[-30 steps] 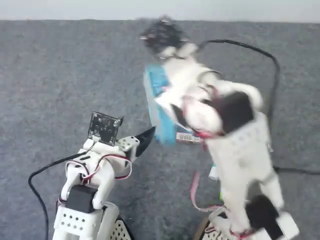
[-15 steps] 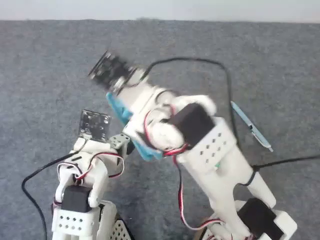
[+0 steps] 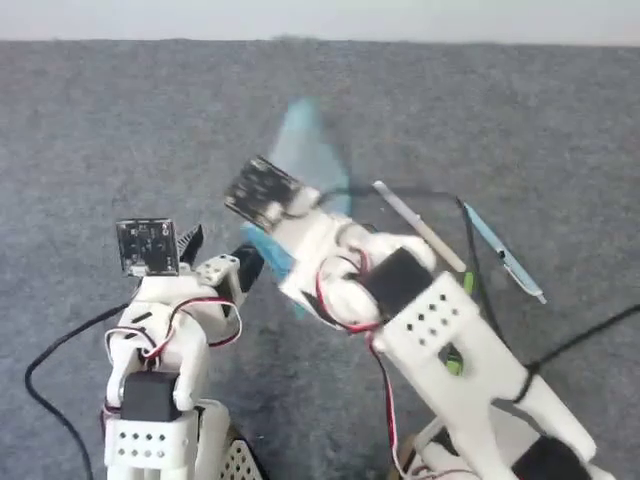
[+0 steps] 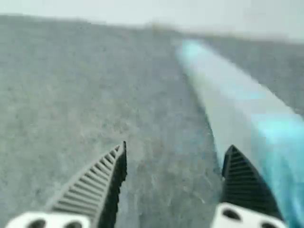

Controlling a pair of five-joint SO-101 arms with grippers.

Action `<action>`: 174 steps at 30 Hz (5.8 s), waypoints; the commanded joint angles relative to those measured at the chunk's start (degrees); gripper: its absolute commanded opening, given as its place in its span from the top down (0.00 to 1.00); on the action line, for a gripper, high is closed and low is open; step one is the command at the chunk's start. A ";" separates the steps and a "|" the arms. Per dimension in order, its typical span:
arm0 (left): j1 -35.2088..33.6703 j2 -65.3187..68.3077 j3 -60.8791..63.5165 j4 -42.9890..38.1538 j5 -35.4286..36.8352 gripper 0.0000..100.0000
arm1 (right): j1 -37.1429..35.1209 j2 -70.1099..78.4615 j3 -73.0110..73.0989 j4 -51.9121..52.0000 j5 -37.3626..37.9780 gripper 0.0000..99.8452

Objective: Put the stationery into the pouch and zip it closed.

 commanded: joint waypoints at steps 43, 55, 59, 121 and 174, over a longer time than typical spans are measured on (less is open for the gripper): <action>1.93 -0.88 -3.82 2.73 -16.26 0.64 | 10.59 -3.38 15.21 -13.23 -2.46 0.99; 2.37 -0.88 -8.40 5.54 -14.77 0.64 | 10.42 -21.05 21.36 -12.70 -1.93 0.99; 7.38 -0.88 -9.10 8.00 -14.95 0.64 | 10.42 -24.66 21.89 -11.21 -1.85 0.99; 10.55 12.75 -3.38 -8.00 -24.62 0.60 | 3.82 -18.51 23.74 -9.45 0.88 0.99; 1.14 19.08 -3.74 -16.53 -11.78 0.60 | -3.82 -18.42 33.05 -33.27 -10.02 0.71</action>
